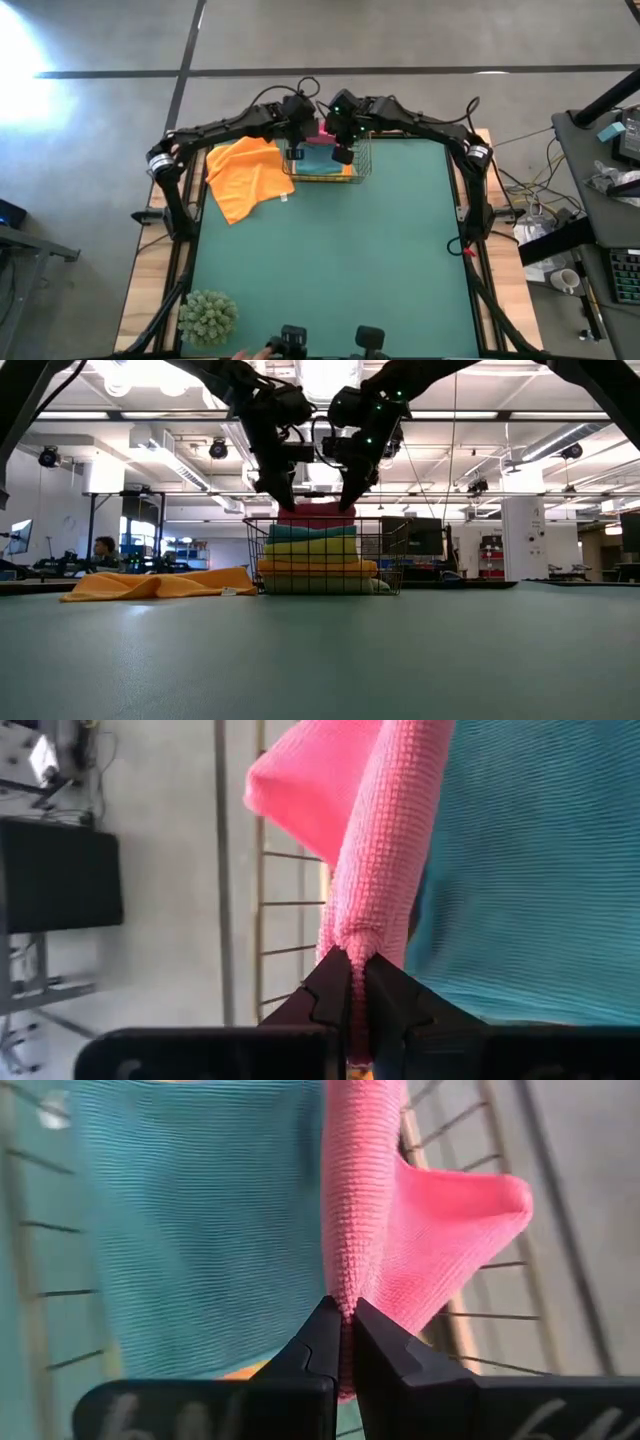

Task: Fold microfiber towels
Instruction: Put the pink microfiber cloth into the wire basket

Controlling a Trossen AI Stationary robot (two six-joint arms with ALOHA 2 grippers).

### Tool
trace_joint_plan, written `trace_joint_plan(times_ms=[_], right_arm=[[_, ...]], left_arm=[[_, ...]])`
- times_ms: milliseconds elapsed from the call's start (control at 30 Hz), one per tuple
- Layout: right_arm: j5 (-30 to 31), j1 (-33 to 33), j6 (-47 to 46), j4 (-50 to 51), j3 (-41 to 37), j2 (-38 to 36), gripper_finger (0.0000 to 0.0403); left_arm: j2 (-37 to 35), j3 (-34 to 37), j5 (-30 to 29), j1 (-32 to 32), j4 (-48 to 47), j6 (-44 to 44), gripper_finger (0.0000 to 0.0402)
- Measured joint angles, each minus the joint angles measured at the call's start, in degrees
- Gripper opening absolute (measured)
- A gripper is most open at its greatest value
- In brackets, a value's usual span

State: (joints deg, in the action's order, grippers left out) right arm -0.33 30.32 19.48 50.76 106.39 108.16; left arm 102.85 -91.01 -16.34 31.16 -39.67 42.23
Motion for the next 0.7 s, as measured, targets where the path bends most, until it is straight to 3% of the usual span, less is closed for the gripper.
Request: trace_joint_plan(times_ms=[133, 333, 700], right_arm=[[-4.4, -0.6, -1.5, 1.7, 0.2, -0.1, 0.0008], [-4.8, -1.1, -1.6, 2.6, -0.4, -0.1, 0.0009], [-4.7, -2.3, -0.8, 4.9, -0.4, 0.0, 0.0041]], left_arm=[[0.1, 0.3, 3.0, -0.6, -2.9, -2.9, 0.0001], [0.1, 0.4, 7.6, -1.3, -8.1, -3.0, 0.0012], [0.1, 0.6, 7.4, -2.8, -11.4, -3.0, 0.0112]])
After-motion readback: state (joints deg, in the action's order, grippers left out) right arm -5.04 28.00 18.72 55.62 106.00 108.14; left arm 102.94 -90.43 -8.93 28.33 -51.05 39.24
